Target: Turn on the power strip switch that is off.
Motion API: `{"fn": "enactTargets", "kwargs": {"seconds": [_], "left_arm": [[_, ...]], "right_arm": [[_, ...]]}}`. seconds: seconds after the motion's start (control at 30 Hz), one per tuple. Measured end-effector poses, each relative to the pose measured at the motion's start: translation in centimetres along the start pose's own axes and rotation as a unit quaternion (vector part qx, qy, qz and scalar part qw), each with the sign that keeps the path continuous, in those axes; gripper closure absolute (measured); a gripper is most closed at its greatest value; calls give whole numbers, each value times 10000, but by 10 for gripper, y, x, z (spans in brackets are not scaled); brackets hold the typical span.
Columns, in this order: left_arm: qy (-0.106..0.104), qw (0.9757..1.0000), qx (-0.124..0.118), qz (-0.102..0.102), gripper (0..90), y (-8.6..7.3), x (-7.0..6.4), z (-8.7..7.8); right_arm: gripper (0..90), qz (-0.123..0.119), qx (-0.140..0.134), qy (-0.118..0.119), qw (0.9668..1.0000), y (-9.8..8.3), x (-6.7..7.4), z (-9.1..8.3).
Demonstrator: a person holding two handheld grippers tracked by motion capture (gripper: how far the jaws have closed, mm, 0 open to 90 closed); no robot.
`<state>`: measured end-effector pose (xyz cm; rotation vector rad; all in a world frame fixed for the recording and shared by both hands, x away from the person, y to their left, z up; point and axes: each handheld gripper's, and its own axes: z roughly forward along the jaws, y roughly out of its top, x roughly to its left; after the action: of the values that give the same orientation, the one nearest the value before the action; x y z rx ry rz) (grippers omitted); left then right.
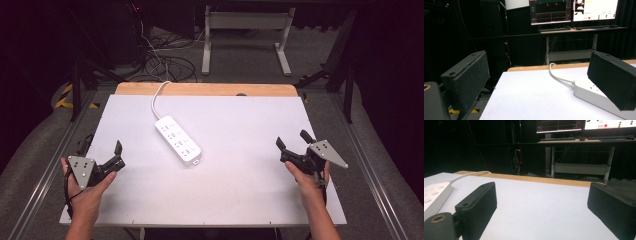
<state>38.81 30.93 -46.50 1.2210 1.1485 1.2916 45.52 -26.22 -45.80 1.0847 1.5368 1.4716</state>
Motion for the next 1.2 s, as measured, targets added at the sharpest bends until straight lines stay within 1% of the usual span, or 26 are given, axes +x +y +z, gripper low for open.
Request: {"fn": "enactTargets", "kwargs": {"seconds": [0.23, 0.53, 0.57, 0.6, 0.63, 0.67, 0.77, 0.83, 1.03, 1.13, 1.17, 1.2], "left_arm": [[17, 10000, -11, 1, 47, 1, 0, 1], [-58, 10000, -15, 27, 61, 1, -4, 6], [-66, 10000, -18, 16, 80, 1, -4, 6], [-71, 10000, -18, 12, 80, 1, -4, 6], [-77, 10000, -14, 25, 126, 1, -5, 6], [-69, 10000, -32, 28, 126, 1, -5, 7], [-35, 10000, -65, 38, 215, 2, -5, 6], [-65, 10000, -38, -20, 237, 3, -5, 5], [-76, 10000, -21, -24, 282, 4, -5, 3], [-40, 10000, -8, -75, 357, 4, -5, 1], [-9, 9999, 23, -120, 413, 5, -4, 0], [-9, 9999, 23, -120, 479, 5, -4, 0]], "right_arm": [[95, -25, 11, -11, 10000, 0, 0, -1], [96, 3, 22, -87, 10000, -1, -3, -6], [96, -24, 5, -96, 10000, -1, -4, -7], [96, -24, 5, -96, 10000, -1, -4, -7], [97, -5, 18, -111, 9999, -1, -4, -9], [97, -5, 18, -111, 9999, -1, -4, -9], [104, 9, 1, -110, 9999, -1, -4, -9], [105, 9, 7, -98, 10000, -1, -4, -9], [119, 34, 6, -33, 10000, 0, -3, -8], [119, 35, 0, -32, 10000, 0, -3, -8], [119, 41, -5, -28, 10000, 0, -3, -7], [119, 35, 0, -33, 10000, 0, -3, -7]]}}
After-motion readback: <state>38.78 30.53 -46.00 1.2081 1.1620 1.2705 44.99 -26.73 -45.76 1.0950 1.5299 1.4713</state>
